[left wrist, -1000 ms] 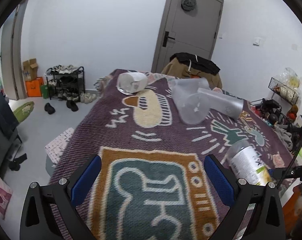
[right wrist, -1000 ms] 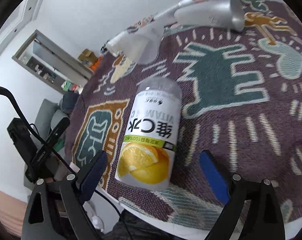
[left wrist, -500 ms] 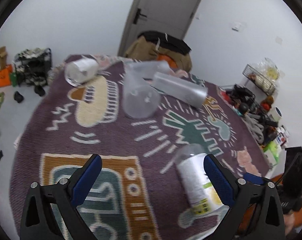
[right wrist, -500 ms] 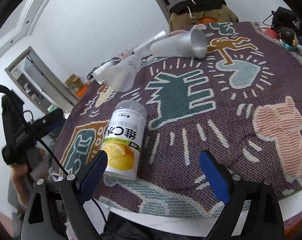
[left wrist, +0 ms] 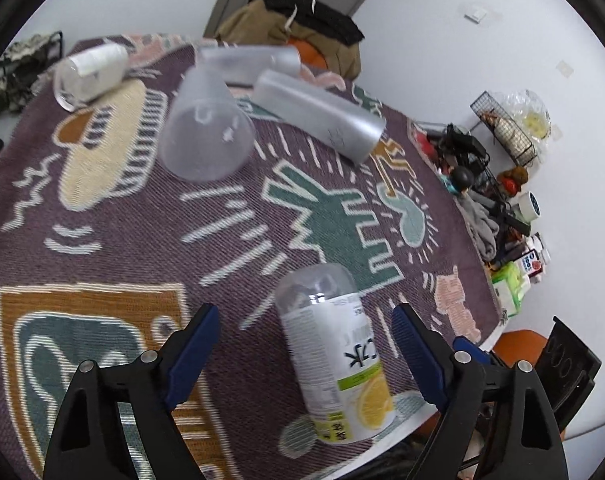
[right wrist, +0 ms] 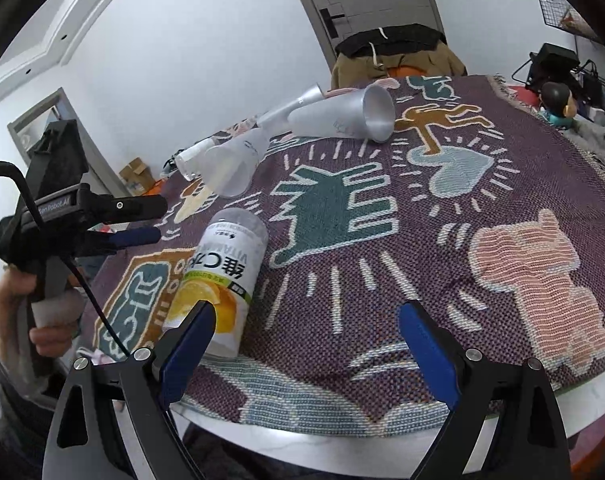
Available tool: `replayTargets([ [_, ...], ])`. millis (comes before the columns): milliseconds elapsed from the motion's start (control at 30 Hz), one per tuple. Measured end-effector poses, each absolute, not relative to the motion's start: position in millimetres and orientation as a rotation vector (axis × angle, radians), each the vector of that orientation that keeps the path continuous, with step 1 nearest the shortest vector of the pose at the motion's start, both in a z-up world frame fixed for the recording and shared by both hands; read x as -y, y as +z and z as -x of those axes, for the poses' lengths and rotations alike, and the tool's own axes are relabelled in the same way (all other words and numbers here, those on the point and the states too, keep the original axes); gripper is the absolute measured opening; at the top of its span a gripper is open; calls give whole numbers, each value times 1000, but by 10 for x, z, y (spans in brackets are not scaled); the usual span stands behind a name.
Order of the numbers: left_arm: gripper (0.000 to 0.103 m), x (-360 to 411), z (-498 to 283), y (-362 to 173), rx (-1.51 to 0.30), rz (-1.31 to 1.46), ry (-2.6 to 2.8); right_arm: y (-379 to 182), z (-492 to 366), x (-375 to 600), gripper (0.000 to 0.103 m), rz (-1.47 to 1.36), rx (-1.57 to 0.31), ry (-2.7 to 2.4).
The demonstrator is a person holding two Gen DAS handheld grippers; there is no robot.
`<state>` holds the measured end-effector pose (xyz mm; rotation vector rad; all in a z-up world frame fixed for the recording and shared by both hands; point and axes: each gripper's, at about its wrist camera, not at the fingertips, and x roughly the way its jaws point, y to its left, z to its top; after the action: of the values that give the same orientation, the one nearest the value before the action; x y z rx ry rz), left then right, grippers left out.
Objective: Flip cup upside down
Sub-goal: 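Bring the left gripper to the bottle and grasp it, then carry the upright bottle with the left gripper and lower it onto the blanket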
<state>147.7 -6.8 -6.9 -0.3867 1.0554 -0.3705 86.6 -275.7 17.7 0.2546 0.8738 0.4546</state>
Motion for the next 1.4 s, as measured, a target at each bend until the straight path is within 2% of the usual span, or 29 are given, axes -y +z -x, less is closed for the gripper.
replayTargets([
  [600,83,474,-2023,-461,-1323,418,-372,-26,-991,2942,94,-310,-924,395],
  [633,81,482,-2043,-485,-1333,423,-374,-25,-995,2955,94,-311,-923,392],
  [667,69,491,-2065,-528,-1351,431,-376,-25,-995,2955,94,-311,-923,392],
  [733,65,485,-2084,-560,-1364,454,-388,-22,-1004,2984,94,-316,-920,387],
  [1133,65,472,-1869,120,-1109,302,-430,-18,-1027,2994,94,-316,-912,378],
  [1400,64,593,-1753,332,-919,158,-411,-7,-1018,3008,94,-313,-902,377],
])
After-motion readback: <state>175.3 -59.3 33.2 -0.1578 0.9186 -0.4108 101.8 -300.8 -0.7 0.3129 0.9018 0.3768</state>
